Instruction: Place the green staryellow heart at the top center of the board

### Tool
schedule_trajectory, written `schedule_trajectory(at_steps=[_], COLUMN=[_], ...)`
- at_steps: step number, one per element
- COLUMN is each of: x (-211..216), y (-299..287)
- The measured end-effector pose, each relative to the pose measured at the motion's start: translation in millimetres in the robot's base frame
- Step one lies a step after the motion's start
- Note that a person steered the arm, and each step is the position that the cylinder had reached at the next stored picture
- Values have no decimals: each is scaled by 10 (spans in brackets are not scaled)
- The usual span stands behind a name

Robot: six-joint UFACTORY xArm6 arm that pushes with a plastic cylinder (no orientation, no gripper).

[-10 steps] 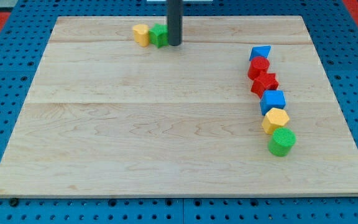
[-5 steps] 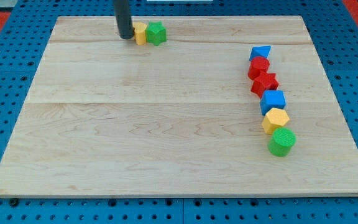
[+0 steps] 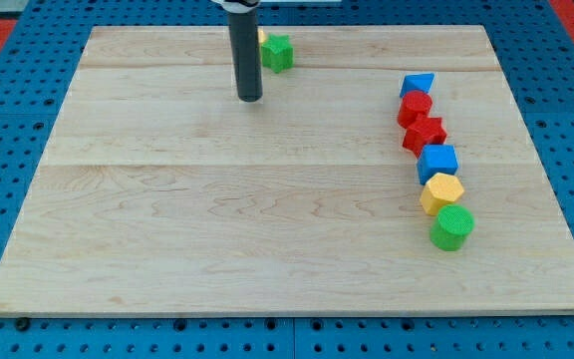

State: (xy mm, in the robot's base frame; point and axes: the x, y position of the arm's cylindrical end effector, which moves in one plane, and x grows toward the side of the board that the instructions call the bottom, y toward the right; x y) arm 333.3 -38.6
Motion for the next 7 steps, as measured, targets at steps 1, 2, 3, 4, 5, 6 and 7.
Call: schedule_trajectory(at_steps=[1, 2, 3, 4, 5, 6, 7], x=[1, 1, 1, -2, -8, -249, -698], y=[257, 220, 123, 55, 29, 177, 322])
